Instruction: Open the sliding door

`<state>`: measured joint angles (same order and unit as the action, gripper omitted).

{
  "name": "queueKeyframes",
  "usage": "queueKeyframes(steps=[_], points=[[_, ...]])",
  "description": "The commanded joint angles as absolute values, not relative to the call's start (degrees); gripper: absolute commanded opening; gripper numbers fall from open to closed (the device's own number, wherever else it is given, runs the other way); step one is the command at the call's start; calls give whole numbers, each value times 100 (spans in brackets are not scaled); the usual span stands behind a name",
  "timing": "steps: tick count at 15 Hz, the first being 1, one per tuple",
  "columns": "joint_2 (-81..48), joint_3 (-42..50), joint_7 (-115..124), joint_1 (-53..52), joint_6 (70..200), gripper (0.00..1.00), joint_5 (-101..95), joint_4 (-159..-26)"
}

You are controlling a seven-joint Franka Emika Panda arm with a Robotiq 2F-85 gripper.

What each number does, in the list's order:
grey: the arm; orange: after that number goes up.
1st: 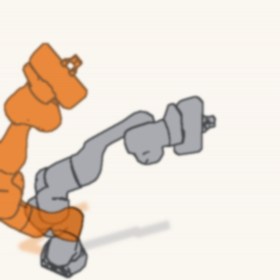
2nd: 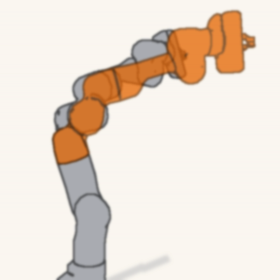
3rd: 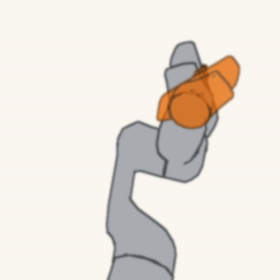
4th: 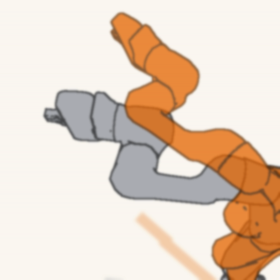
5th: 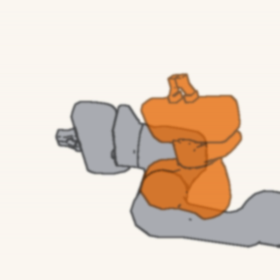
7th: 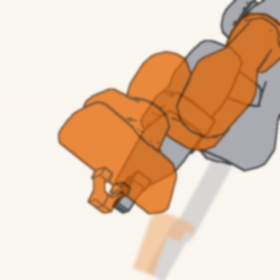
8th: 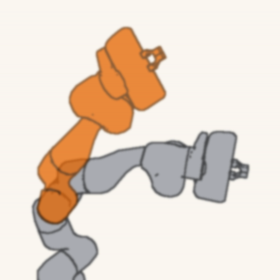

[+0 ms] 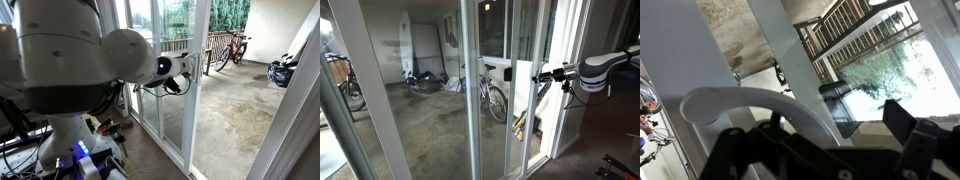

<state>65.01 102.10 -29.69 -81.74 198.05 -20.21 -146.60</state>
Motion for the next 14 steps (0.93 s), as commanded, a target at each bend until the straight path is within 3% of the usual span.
queueKeyframes(steps=[1, 14], points=[[6239, 10038, -2388, -8053, 19796, 100, -1772, -15227], [6313, 10108, -2260, -8266, 19801, 100, -1828, -15439]])
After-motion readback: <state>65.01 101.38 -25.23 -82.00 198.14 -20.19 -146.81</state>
